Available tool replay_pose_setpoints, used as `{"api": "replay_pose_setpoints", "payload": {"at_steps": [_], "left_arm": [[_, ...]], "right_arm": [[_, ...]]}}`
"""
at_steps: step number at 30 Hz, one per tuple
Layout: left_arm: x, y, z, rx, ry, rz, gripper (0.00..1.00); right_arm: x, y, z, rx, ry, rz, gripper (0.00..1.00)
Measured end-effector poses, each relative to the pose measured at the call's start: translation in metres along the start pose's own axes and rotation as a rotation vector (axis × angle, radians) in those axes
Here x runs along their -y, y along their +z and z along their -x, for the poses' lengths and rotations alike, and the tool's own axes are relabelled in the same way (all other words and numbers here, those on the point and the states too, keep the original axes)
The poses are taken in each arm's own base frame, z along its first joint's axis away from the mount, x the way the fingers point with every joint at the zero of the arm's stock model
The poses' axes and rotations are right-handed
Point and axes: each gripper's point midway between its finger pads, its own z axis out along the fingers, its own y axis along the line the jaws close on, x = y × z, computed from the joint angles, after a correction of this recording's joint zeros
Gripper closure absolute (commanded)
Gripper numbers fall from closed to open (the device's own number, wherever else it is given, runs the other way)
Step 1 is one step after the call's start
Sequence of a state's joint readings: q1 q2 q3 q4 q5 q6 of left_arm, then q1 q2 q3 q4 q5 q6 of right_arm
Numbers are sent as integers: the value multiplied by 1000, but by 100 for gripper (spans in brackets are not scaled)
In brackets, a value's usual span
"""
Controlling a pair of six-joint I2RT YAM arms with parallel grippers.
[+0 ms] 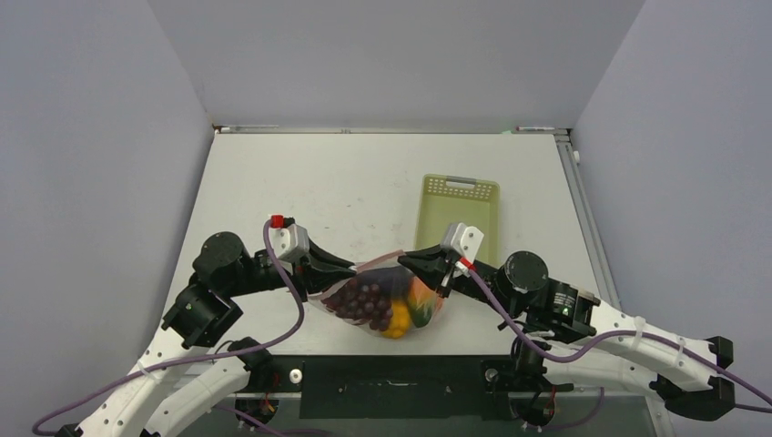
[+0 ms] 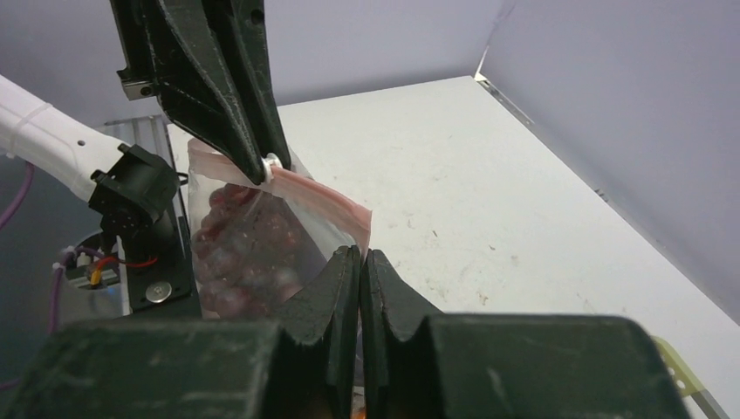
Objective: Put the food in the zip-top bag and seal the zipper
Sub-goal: Zip the food storage bag at the center of the board, then zip the zipper food storage bag at the center of the board.
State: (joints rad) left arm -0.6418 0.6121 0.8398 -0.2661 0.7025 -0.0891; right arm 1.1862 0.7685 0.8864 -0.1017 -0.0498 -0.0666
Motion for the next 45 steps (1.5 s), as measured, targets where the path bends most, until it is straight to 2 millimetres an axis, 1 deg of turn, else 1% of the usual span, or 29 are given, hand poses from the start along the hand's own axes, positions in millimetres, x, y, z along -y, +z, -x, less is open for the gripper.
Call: {"api": "replay_pose_setpoints", "payload": {"at_steps": [9, 14, 15, 18, 21, 23, 25, 26, 27, 29, 33, 35, 39, 42, 45], "left_arm": [[-6, -1, 2, 9, 7, 37, 100], [-8, -2, 1, 7, 7, 55, 100], [-9, -3, -1, -2, 0, 63, 100], [-10, -6, -14, -38, -27, 79, 100], [-10, -8, -22, -65, -48, 85, 100], [-10, -8, -23, -65, -48, 87, 100], [-11, -8, -23, -67, -50, 90, 100], [-11, -8, -23, -68, -50, 90, 100], [-11, -8, -23, -68, -51, 90, 100], [-11, -8, -23, -68, -51, 89, 100], [-10, -8, -24, -69, -52, 84, 100], [-9, -7, -24, -71, -52, 76, 100], [-6, -7, -25, -75, -56, 58, 100], [-5, -6, -25, -77, -58, 48, 100], [-3, -5, -26, -82, -61, 36, 100]], "right_arm": [[19, -16, 6, 39, 19, -110, 95], [31, -22, 5, 62, 37, -184, 95], [37, -24, 6, 68, 39, -215, 95], [51, -32, 19, 118, 52, -288, 95], [55, -35, 28, 152, 59, -311, 95], [55, -33, 26, 147, 59, -311, 94], [53, -28, 23, 128, 52, -301, 86], [52, -26, 22, 119, 49, -296, 80], [51, -23, 21, 104, 43, -287, 68], [48, -18, 25, 86, 26, -261, 54], [37, -5, 30, 38, -19, -183, 36], [30, 1, 33, 16, -45, -134, 30], [14, 15, 38, -30, -90, -28, 25], [3, 27, 33, -84, -120, 52, 23], [-11, 39, 16, -156, -148, 139, 22]]}}
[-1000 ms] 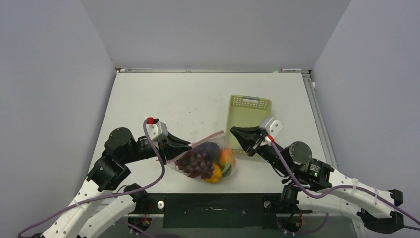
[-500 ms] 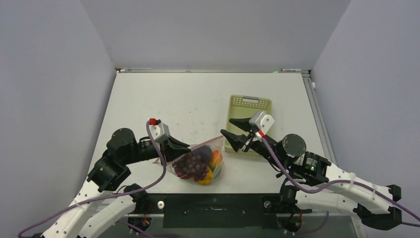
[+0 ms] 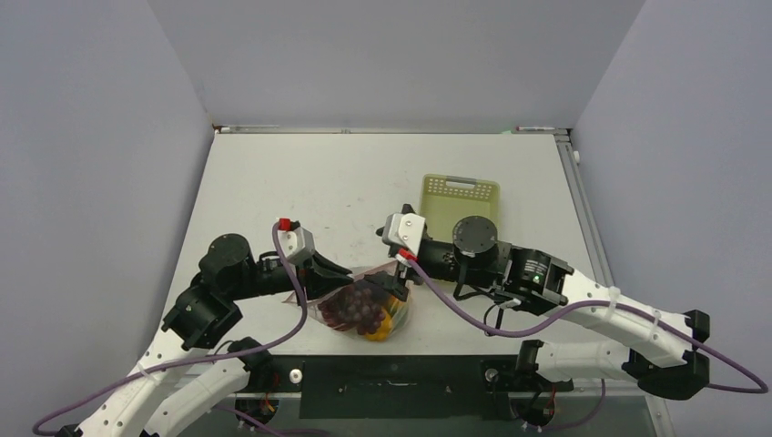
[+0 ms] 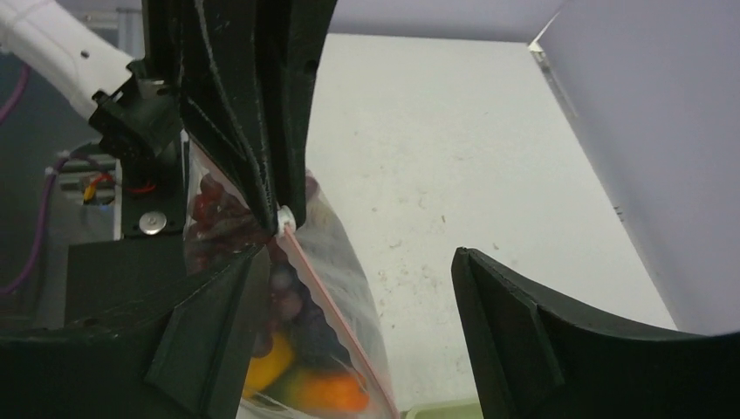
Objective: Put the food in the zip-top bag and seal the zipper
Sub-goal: Zip the zipper food storage bag at the center of the board.
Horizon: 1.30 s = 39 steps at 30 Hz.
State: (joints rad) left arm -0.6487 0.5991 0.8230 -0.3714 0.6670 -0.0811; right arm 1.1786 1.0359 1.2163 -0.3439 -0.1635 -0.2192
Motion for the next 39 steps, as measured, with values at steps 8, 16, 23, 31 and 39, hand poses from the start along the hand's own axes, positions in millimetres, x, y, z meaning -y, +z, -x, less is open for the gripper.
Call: {"api": "replay_pose_setpoints", "payload": {"at_steps": [8, 16, 23, 31, 39], "left_arm": [[9, 3, -3, -13, -3, -46, 100], [13, 3, -5, -21, -5, -64, 100], [13, 5, -4, -27, -13, -72, 100], [13, 5, 3, -24, -26, -63, 100], [14, 0, 19, 11, 0, -38, 100]], "right_arm": [[-32, 24, -53, -188, -35, 185, 23], [-46, 24, -67, -232, -47, 269, 54], [-50, 23, -70, -241, -52, 289, 95], [-45, 21, -68, -229, -47, 236, 95], [-37, 14, -55, -154, -33, 145, 95]]}}
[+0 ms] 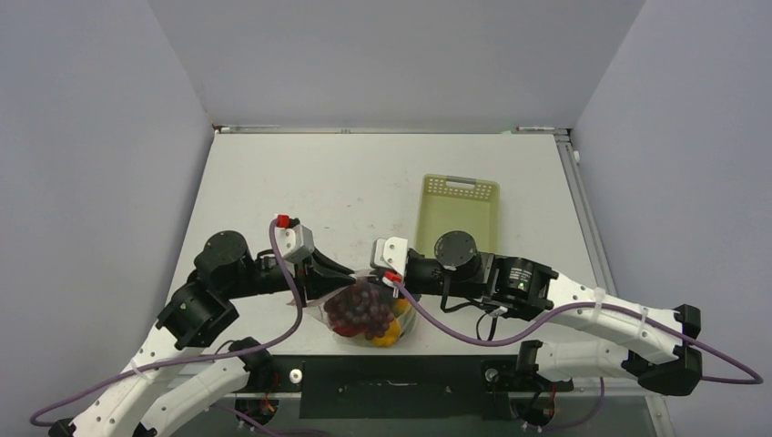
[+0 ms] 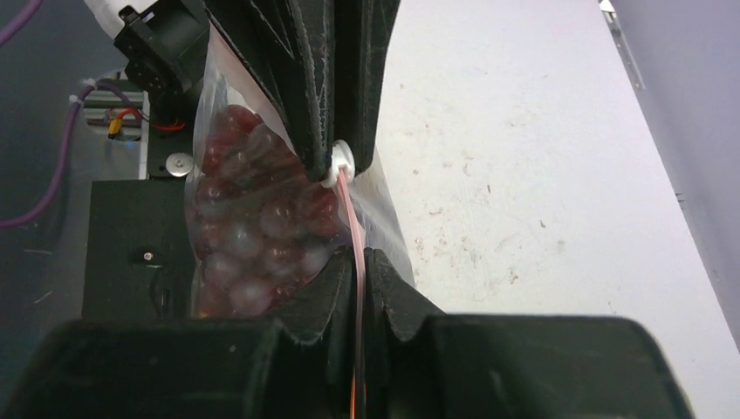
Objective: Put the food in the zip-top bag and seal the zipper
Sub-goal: Zip the zipper food storage bag at the center of the board.
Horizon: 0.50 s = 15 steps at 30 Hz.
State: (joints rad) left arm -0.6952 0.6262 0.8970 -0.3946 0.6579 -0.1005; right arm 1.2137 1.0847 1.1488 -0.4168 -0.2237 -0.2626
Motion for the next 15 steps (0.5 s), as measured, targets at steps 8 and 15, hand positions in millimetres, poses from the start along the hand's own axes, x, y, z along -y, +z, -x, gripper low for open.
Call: {"api": "replay_pose_setpoints", "payload": {"at_steps": [8, 15], "left_arm": [[-1, -6, 7, 14, 9, 36, 100], [-2, -11, 10, 18, 16, 66, 100]], "right_arm": [[8, -13, 1, 46, 29, -83, 95], [14, -20, -2, 61, 49, -136, 95]]}}
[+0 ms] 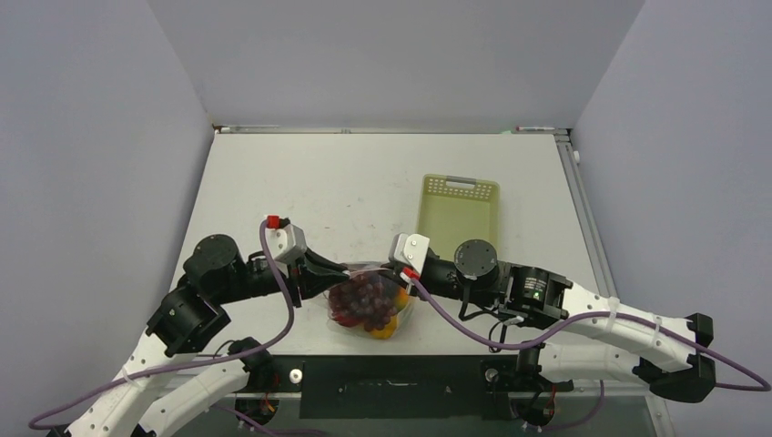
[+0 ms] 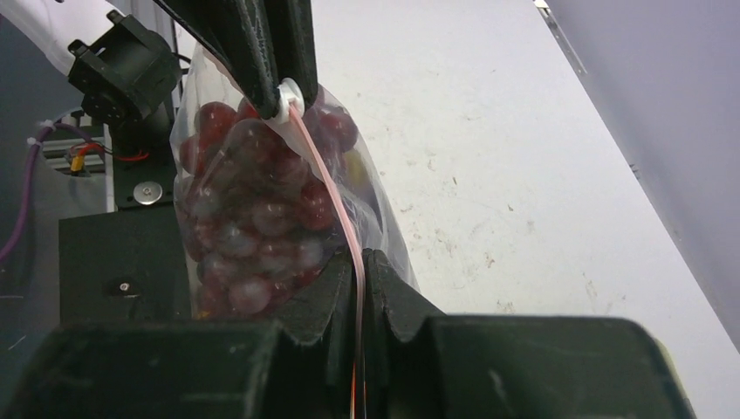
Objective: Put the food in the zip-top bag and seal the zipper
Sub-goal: Zip the zipper food storage bag at the center of the board.
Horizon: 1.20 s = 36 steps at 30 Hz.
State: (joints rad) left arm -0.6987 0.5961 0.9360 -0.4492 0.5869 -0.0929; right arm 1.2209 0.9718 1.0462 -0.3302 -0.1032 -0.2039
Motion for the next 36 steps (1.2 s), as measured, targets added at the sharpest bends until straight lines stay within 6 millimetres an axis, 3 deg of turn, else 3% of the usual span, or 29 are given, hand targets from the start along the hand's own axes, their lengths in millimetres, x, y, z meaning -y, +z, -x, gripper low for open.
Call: {"api": "replay_pose_setpoints", "payload": {"at_steps": [36], "left_arm": [[-21, -44, -3, 41, 31, 260, 100]], "right_arm": [[43, -23, -11, -1, 80, -286, 95]]}}
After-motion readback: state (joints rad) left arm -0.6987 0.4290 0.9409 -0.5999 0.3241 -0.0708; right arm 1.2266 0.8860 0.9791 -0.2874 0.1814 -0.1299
